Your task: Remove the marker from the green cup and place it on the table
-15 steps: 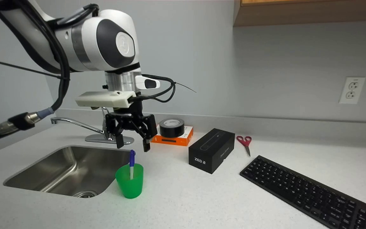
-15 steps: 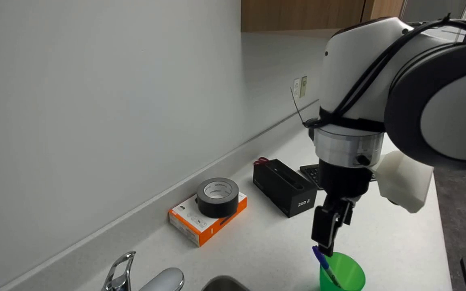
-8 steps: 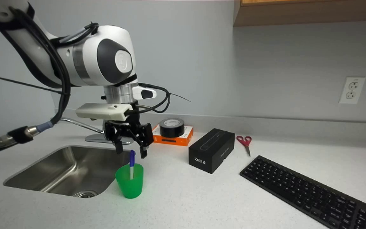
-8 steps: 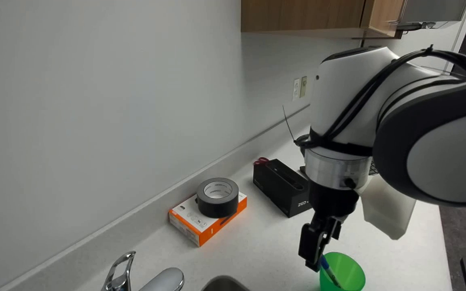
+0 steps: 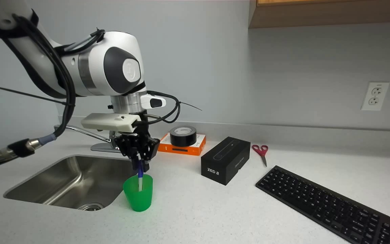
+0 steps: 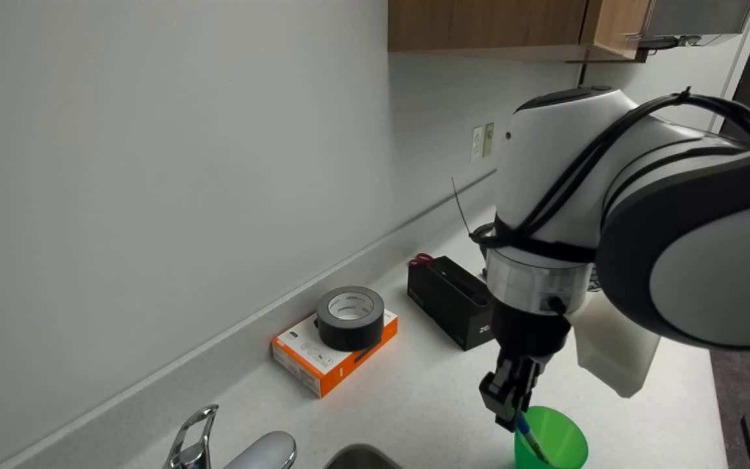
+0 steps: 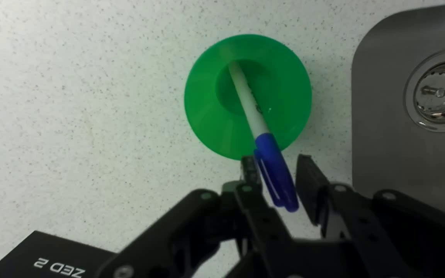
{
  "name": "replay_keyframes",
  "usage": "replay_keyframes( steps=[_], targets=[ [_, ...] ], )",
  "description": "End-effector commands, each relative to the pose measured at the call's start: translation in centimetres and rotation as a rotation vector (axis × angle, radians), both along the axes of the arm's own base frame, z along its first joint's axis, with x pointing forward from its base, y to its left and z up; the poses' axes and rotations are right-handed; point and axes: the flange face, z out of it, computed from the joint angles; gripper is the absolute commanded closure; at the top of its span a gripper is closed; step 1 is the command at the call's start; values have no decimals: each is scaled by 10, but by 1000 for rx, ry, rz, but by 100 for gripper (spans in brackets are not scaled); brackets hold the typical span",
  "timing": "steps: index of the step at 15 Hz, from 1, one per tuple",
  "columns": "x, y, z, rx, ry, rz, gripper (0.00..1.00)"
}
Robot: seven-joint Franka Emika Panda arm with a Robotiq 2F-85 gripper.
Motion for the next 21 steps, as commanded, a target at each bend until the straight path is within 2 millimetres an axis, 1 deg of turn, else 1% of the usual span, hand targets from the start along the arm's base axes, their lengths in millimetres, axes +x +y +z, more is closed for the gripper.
replay_keyframes(
  steps=[1, 2, 4, 7, 9, 10, 11, 12, 14, 15, 17, 18, 20, 21],
  targets=[
    [-11, -5, 13, -30, -34, -19, 97],
    [-15, -7, 18, -30, -43, -23, 100],
    [-21, -11, 33, -20, -64, -31, 96],
    [-29, -21, 65, -3, -119, -58, 96],
    [-34, -33, 88, 10, -149, -83, 96],
    [-34, -43, 98, 3, -153, -103, 96],
    [-32, -52, 103, -3, -148, -112, 96],
    [-29, -64, 104, -11, -124, -125, 96],
    [-24, -85, 96, -32, -68, -168, 96],
    [-19, -96, 83, -41, -30, -189, 96],
    [-12, -107, 52, -61, 45, -220, 96],
    [-7, -110, 32, -74, 87, -224, 96],
    [2, -112, 1, -94, 143, -231, 96],
    [6, -113, -11, -101, 162, -237, 96]
  ],
)
